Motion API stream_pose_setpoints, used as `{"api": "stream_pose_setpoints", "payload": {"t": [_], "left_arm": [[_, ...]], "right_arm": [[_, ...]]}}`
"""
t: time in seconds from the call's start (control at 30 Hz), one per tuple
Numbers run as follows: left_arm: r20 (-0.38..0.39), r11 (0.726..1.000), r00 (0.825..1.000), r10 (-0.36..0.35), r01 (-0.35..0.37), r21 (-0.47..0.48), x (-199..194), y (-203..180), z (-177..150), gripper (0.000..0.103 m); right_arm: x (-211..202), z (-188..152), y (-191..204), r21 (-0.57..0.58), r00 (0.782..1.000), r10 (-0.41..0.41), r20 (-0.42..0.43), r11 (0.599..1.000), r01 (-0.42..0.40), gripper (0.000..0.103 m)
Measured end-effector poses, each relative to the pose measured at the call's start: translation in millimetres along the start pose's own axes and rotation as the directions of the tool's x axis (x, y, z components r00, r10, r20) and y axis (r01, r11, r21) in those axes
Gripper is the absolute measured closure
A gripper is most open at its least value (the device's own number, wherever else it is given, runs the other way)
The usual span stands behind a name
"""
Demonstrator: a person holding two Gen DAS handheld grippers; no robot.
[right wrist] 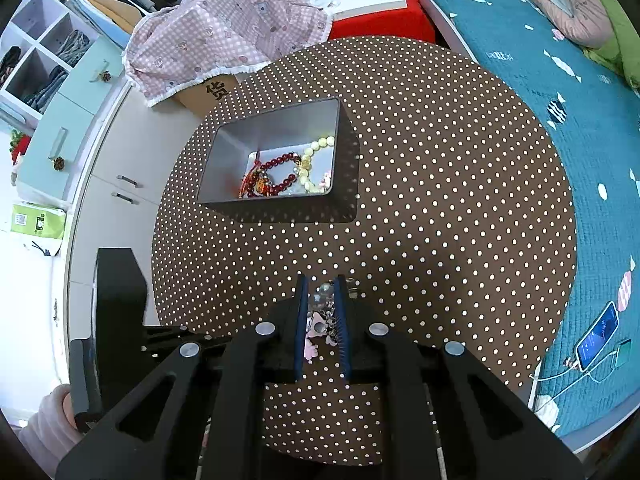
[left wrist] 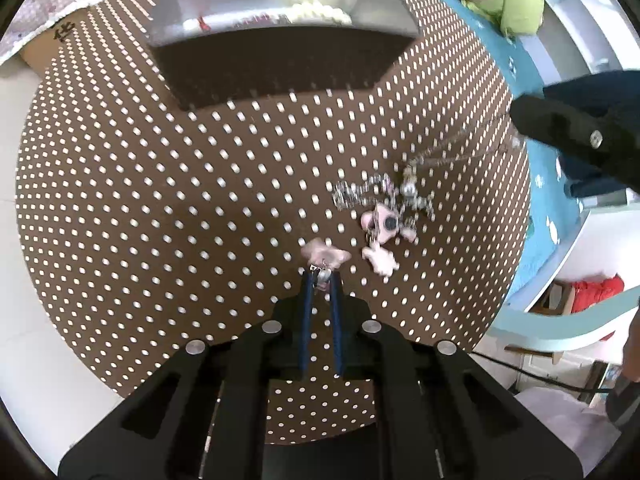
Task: Organize jewelry
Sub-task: 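Carry the heart-charm chain into the tray and open both tools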
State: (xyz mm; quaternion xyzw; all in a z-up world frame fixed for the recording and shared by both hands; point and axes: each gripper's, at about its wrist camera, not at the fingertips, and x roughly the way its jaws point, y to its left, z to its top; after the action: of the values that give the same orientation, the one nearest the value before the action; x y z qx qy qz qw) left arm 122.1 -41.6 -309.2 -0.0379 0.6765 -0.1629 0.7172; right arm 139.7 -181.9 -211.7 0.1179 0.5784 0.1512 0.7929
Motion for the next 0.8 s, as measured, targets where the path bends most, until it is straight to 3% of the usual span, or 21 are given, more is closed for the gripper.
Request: {"api": "stream_pose_setpoints", "payload": {"t": [0.27, 0.47, 0.8], "left_arm": [[0.136, 0.999, 0.991, 0.008, -0.003, -0.038, -46, 12, 11, 0.095], [0.224, 0.999, 0.974, 0.018, -0.007, -0.048, -86, 30, 43, 0.095], [0.284, 0.998, 0.959, 0.019, 0.0, -0.069, -116, 42, 87, 0.095]], "right_arm": [[-12, 18, 7, -0.036, 0.999, 0.011, 0.038, 0.999, -0.01, 0.091], [-21, 40, 14, -0.069, 0.997, 0.03, 0.073, 0.997, -0.025, 0.091], [-27, 78, 25, -0.114, 0.992, 0.07, 0.105, 0.992, -0.058, 0.091]]}}
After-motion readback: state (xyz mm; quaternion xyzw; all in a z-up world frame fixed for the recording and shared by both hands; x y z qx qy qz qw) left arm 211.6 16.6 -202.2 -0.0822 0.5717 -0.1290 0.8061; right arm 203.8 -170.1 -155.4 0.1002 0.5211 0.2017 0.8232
